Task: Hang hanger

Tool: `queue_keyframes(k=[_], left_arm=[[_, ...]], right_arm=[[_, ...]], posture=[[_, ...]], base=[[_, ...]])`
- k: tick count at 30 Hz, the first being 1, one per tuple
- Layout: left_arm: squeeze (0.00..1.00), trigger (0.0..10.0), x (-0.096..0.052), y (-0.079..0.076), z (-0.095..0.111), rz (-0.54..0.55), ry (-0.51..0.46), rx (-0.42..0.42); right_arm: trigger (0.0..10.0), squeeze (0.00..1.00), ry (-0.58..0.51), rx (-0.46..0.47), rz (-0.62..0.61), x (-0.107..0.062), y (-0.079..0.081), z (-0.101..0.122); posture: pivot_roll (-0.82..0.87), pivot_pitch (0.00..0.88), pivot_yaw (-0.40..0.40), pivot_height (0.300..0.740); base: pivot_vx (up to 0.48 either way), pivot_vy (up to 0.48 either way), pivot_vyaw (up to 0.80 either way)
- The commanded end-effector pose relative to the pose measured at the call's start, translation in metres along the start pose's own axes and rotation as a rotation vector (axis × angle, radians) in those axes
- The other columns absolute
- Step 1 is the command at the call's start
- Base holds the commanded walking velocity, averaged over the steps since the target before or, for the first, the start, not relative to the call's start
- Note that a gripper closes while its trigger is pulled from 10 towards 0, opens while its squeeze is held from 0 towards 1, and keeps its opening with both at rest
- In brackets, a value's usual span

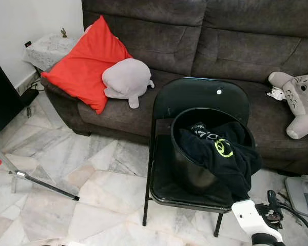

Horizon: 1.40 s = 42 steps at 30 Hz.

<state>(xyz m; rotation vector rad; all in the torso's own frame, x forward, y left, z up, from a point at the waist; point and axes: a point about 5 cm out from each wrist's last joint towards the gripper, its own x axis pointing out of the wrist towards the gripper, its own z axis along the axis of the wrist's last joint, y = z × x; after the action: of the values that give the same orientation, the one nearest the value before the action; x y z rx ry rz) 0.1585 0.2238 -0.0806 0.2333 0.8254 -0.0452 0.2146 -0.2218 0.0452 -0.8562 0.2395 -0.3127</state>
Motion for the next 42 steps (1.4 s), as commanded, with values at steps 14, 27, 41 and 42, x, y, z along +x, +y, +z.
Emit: queue_keyframes(k=[14,27,41,42], left_arm=[[0.00,10.0,-0.004,0.000,-0.012,0.000,0.052,0.012],[0.00,10.0,-0.004,-0.001,-0.012,-0.002,0.051,0.014],[0.00,10.0,-0.003,-0.002,-0.012,-0.006,0.053,0.014],[0.00,10.0,-0.003,-0.002,-0.012,-0.006,0.054,0.013]], right_arm=[[10.0,0.00,0.024,0.001,0.042,0.005,0.014,-0.005],[10.0,0.00,-0.061,0.075,0.073,0.002,0.020,0.005],[10.0,0.00,-0.017,0.094,0.021,0.003,0.019,-0.006],[10.0,0.00,-0.018,0.092,0.023,0.003,0.020,-0.006]], posture=[[-0.12,0.130,0.000,0.740],[-0.12,0.131,0.000,0.740],[-0.12,0.125,-0.001,0.740],[-0.12,0.125,-0.001,0.740]], base=[[0.000,0.000,0.00],[0.000,0.000,0.00],[0.000,0.000,0.00],[0.000,0.000,0.00]])
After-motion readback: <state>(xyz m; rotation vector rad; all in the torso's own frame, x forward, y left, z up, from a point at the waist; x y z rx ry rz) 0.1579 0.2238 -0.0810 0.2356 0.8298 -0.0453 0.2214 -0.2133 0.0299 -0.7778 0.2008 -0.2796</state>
